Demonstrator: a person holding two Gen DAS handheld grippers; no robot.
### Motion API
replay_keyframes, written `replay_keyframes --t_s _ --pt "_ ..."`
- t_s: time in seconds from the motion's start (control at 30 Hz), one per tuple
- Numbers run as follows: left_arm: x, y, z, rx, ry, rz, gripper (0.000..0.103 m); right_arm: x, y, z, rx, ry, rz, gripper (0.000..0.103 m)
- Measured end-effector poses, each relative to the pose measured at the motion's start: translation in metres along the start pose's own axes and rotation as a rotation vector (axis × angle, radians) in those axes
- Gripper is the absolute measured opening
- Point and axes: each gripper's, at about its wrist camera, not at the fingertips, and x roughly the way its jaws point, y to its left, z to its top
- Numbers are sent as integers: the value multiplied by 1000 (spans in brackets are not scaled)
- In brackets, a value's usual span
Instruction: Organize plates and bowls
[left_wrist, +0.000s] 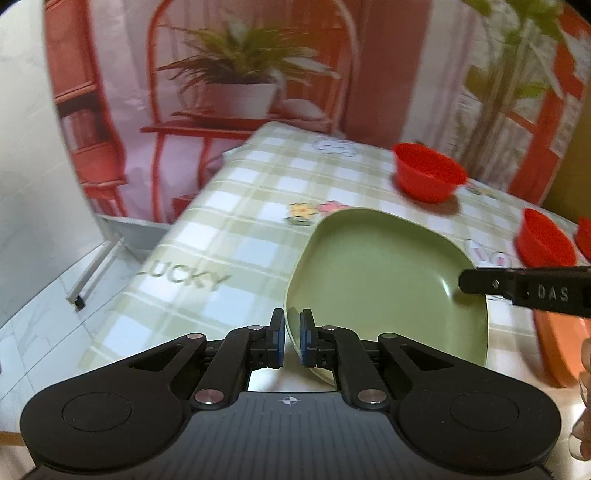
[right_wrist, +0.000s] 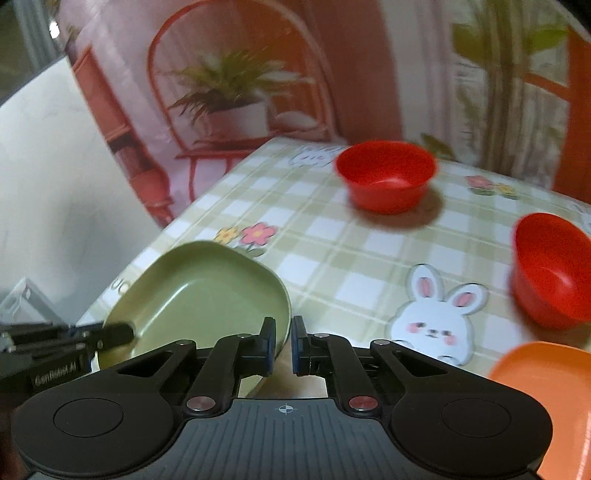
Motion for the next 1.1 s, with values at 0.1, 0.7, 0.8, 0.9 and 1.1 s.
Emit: replay_keyframes --t_s 0.1,0.7,0.8,0.9,1.1 --pt "-6 -22 3 28 -9 -36 10 -16 -20 0 42 -29 -20 8" --pt "-8 -163 5 239 36 -226 15 -103 -147 -23 241 -201 -168 8" --pt "-5 -178 1 235 68 -269 16 -112 -165 -29 277 -221 -193 8" --pt "-3 -196 -6 260 85 -285 17 -118 -177 -34 303 -227 -211 8" --pt "4 -212 -15 274 139 -307 17 -118 -191 -44 328 -212 -229 8"
